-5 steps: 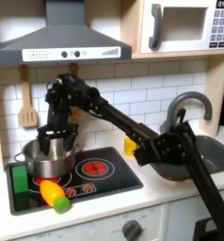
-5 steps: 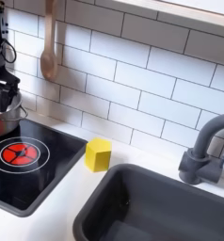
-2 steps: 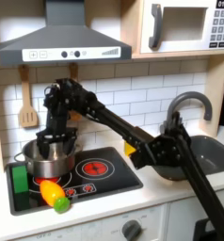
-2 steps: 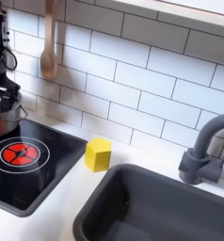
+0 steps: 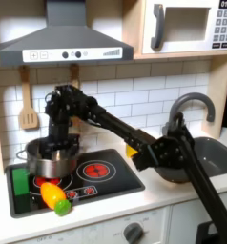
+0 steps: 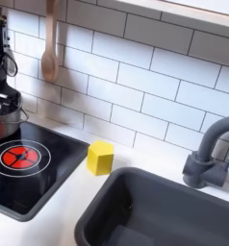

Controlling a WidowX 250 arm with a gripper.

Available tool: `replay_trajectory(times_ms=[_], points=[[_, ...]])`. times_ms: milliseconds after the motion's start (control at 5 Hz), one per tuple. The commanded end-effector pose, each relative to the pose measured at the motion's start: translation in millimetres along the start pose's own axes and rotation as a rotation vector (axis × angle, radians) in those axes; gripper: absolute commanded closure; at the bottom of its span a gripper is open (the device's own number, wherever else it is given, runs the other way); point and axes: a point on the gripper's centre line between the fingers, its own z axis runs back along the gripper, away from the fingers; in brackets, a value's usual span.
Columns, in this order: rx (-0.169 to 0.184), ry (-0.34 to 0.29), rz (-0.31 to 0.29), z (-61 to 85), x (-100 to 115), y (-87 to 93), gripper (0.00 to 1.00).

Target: Slide pot right

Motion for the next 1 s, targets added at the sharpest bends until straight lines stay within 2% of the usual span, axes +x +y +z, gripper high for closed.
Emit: replay_trajectory(times_ms=[0, 400, 800], points=[[-0.015, 0.005, -0.026, 1.7, -9.1, -10.0, 0.00], [-0.038, 0.006, -0.040, 7.9, -14.4, -16.3, 0.00], [-0.057, 0.020, -0.077, 6.7, -21.3, -32.2, 0.00]])
